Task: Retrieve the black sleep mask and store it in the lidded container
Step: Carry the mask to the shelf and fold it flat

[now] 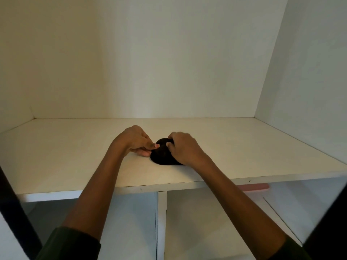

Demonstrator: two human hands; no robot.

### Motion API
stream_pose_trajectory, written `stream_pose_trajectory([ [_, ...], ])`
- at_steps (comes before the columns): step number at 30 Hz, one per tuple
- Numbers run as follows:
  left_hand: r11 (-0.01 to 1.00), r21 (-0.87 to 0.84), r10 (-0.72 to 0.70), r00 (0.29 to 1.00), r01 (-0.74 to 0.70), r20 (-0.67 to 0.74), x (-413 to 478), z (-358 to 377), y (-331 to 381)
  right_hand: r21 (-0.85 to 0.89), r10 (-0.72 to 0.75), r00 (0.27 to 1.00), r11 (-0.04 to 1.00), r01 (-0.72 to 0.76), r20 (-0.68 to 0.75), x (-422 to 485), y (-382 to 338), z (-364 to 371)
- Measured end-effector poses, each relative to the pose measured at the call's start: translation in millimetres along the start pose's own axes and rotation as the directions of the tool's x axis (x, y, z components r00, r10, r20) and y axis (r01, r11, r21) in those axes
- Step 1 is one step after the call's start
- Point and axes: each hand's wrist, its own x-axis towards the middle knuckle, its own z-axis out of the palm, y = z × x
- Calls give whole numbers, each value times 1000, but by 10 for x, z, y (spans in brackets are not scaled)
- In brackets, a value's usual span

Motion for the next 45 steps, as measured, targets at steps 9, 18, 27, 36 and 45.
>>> stream_pose_trajectory([
  [9, 998, 53, 31, 1000, -31, -3, -30, -17, 25, -197, 67, 991, 979, -44, 115, -138, -71, 258],
  [18, 772, 629, 305, 921, -89, -244, -147, 253, 86, -213, 82, 983, 976, -45, 167, -156, -45, 262],
  [27, 784, 520, 230, 937, -339, 263, -136, 460, -82, -225, 46, 972, 974, 7, 229, -152, -11, 224],
  [36, 799, 487, 215, 924, -352, 315, -181, 451, -43, -203, 43, 972, 979, 5, 232, -131, 15, 260],
  [45, 855, 424, 143, 923, -297, 358, -138, 350, 52, 152, 22, 985, 987, -48, 169, -64, 87, 211],
])
